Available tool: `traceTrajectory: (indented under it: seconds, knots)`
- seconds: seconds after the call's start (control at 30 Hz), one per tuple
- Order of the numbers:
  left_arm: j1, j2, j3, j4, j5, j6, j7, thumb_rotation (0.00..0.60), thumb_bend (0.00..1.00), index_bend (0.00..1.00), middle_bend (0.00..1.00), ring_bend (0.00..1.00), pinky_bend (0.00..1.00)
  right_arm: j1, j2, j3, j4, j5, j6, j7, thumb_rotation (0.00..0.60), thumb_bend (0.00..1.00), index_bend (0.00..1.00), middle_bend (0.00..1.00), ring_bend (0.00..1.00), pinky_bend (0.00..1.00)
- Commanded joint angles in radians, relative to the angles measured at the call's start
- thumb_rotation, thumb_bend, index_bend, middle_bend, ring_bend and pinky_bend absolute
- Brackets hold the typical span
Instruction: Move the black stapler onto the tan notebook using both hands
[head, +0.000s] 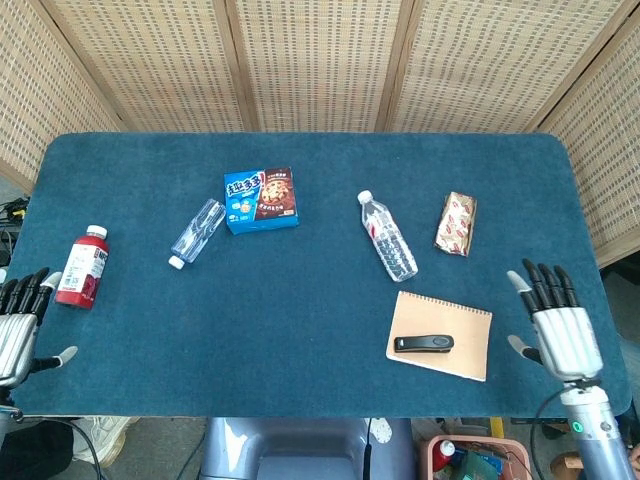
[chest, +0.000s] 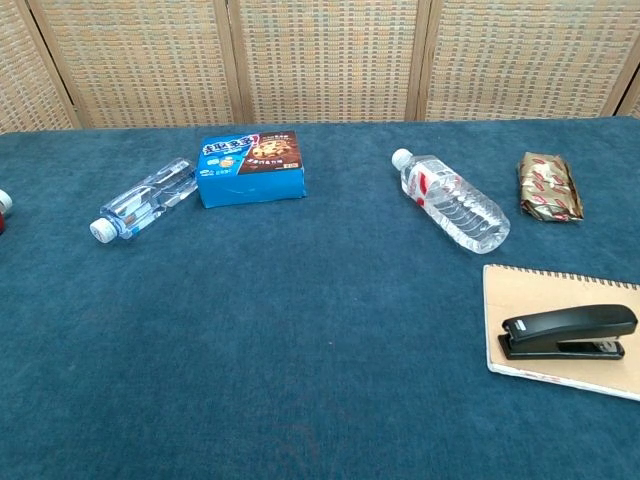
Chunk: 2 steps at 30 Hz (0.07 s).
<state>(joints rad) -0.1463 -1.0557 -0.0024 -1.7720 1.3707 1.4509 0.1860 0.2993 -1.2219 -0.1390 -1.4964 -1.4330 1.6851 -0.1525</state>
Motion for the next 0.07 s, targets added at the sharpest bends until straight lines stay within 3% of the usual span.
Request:
traceTrajectory:
  seconds: [0.03, 0.07]
  knots:
    - [0.006, -0.006, 0.002, 0.010, 0.010, 0.007, -0.001, 0.600, 0.02, 0.00, 0.00, 0.00, 0.00, -0.113, -0.053, 0.011, 0.169, -0.065, 0.088, 0.136, 0.600, 0.00, 0.00, 0.00, 0.00, 0.00]
    - [0.008, -0.008, 0.002, 0.013, 0.013, 0.008, -0.003, 0.600, 0.02, 0.00, 0.00, 0.00, 0.00, -0.120, -0.053, 0.014, 0.178, -0.065, 0.087, 0.146, 0.600, 0.00, 0.00, 0.00, 0.00, 0.00]
